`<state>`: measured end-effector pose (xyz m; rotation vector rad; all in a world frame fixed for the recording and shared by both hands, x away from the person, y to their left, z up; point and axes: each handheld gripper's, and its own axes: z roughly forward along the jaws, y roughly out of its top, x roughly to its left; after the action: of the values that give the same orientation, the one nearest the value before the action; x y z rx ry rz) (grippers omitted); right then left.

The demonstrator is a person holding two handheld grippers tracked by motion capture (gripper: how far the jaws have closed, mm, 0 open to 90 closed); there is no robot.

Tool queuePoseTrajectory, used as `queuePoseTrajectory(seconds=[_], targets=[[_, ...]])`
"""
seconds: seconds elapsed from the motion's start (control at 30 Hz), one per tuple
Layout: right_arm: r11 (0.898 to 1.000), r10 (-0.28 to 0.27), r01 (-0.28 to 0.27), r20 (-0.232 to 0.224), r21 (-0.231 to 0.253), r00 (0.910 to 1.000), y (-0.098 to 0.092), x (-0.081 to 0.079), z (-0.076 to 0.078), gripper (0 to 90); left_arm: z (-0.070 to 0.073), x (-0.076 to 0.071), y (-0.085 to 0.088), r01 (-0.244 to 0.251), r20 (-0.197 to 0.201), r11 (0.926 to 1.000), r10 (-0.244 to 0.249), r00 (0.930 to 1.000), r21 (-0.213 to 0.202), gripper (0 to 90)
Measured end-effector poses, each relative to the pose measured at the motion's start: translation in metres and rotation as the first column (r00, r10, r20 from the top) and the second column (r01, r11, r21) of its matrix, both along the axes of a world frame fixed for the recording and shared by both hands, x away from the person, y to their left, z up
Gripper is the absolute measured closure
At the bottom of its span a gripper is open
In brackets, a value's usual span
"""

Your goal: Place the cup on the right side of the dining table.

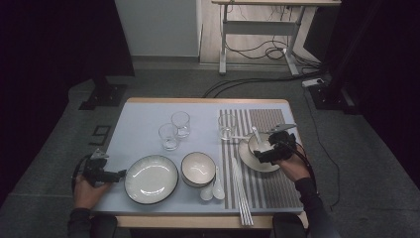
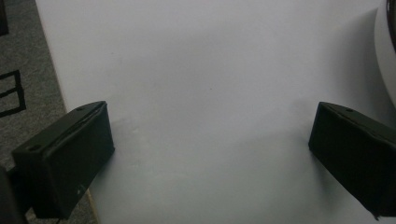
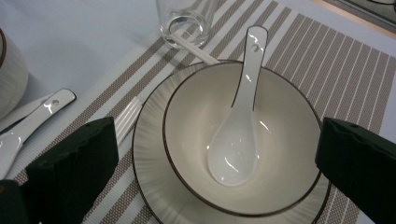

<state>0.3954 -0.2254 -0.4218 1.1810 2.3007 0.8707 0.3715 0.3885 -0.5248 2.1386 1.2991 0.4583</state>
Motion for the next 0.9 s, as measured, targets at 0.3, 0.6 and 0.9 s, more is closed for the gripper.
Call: queuePoseTrajectory(seconds=[0.3,0.6,0.9], targets=[[1.000,-0.014,0.014,0.000,0.006,0.9999,-0.009,-0.013,-0.009,0.0,0.000,0.000,0.000,0.000,0.000,1.0000,0.000,1.0000,0.000,0.0],[0.999,-0.038,0.038,-0.005,0.005,0.9993,-0.020,-0.028,-0.026,0.0,0.000,0.000,0.000,0.000,-0.001,1.0000,0.000,1.0000,0.001,0.0],[0.999,-0.051,0.051,-0.001,-0.014,0.9987,-0.026,-0.044,-0.043,0.0,0.000,0.000,0.000,-0.001,-0.001,1.0000,0.001,1.0000,-0.001,0.0]])
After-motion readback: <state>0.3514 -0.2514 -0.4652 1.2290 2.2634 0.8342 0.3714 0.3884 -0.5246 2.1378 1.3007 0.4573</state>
